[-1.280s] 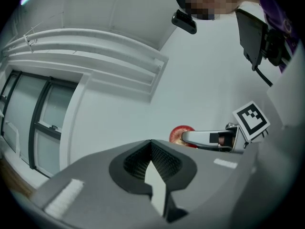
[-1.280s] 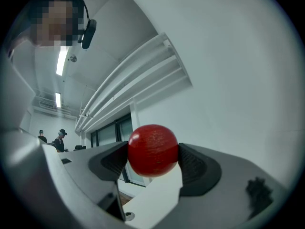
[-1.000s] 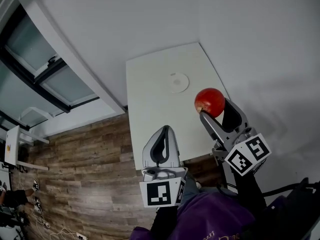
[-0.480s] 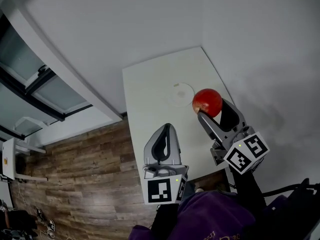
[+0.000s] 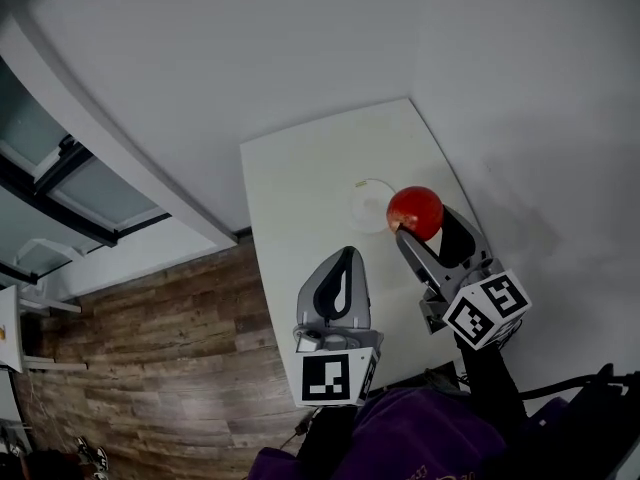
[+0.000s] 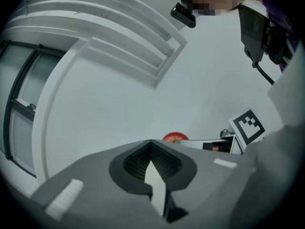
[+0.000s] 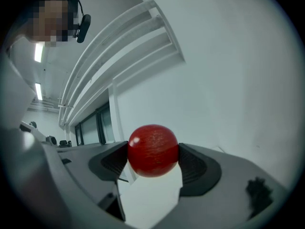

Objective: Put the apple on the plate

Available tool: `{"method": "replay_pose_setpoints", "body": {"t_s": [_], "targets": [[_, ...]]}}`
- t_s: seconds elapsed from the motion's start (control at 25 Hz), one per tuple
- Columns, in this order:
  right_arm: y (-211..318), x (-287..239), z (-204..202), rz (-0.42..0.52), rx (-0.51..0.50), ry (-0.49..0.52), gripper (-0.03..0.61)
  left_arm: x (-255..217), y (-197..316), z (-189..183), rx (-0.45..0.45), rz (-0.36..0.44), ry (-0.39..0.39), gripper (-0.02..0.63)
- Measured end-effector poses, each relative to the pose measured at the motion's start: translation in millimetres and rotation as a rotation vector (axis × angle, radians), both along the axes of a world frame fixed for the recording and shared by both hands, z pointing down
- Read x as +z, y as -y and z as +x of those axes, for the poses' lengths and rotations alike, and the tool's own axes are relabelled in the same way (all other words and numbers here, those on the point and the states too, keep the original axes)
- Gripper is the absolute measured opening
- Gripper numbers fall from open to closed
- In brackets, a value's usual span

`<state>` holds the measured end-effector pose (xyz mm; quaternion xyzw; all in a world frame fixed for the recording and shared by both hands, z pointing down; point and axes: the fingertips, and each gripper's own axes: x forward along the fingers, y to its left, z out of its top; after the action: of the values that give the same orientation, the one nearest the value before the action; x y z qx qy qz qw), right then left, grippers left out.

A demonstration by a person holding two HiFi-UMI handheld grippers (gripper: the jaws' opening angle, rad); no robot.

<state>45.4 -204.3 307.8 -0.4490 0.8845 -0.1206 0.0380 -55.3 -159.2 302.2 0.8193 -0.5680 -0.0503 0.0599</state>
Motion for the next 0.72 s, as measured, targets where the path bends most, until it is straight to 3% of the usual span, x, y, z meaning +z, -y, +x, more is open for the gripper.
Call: {"method": "replay_pose_setpoints", "body": {"t_s": [0.36, 0.72], "targets": [[59.7, 44.0, -4.6, -0.075, -0.008, -0.052, 0.33, 48.3, 63.3, 8.5, 0.037, -0.105, 0.023, 0.008], [88.9, 87.0, -8.5, -0.159, -0.039, -0.092, 0.33, 99.0, 88.0, 14.0, 0.049, -0.18, 0.048, 0.006]]}}
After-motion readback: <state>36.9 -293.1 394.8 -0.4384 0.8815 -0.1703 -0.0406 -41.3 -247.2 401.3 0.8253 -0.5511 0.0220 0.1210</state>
